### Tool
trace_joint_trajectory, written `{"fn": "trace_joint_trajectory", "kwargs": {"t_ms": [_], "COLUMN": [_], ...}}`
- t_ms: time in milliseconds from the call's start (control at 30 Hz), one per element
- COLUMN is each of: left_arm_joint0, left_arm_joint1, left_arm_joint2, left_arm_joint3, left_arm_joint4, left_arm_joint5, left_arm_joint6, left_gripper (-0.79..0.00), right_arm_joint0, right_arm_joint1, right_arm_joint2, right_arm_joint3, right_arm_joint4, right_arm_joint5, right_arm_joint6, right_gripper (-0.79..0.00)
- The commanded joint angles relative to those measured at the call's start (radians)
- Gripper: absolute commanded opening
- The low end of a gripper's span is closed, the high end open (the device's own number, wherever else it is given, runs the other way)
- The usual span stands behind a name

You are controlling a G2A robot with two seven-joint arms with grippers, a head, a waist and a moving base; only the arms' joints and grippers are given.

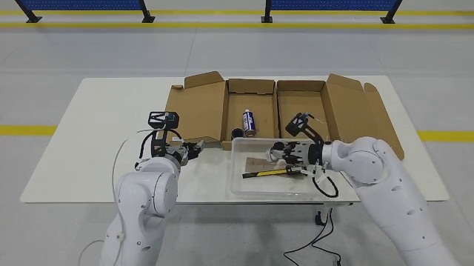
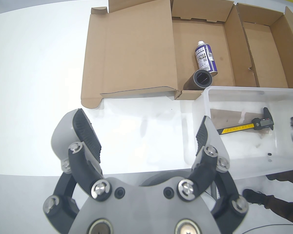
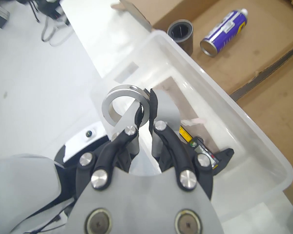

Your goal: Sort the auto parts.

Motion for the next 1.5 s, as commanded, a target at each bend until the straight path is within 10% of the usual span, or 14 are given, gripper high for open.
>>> {"fn": "trace_joint_trajectory", "kwargs": {"t_ms": [0,400,867,1467], "left_arm_joint0": [0.0,0.0,0.0,0.0], "left_arm_joint1": [0.0,0.0,0.0,0.0], "left_arm_joint2": [0.0,0.0,0.0,0.0], "left_arm_joint3": [0.0,0.0,0.0,0.0], "left_arm_joint4": [0.0,0.0,0.0,0.0], "left_arm_joint5": [0.0,0.0,0.0,0.0], "left_arm_joint6": [0.0,0.0,0.0,0.0], "left_gripper": [0.0,0.0,0.0,0.0], "right_arm_joint0": [-0.044,-0.091,-0.007,0.284], "right_arm_joint1": [0.008,0.022,0.045,0.001], "right_arm_joint2": [0.047,0.081,0.104,-0.065], "right_arm_joint3": [0.012,-0.016,-0.109,0.343], "right_arm_joint4": [0.044,-0.056,-0.597,-0.689], "right_arm_joint5": [-0.032,0.074,0.479,0.397], "right_arm_joint6": [-0.041,-0.099,0.117,0.095], "right_gripper": [-0.785,-0.785,-0.785,-0.785]}}
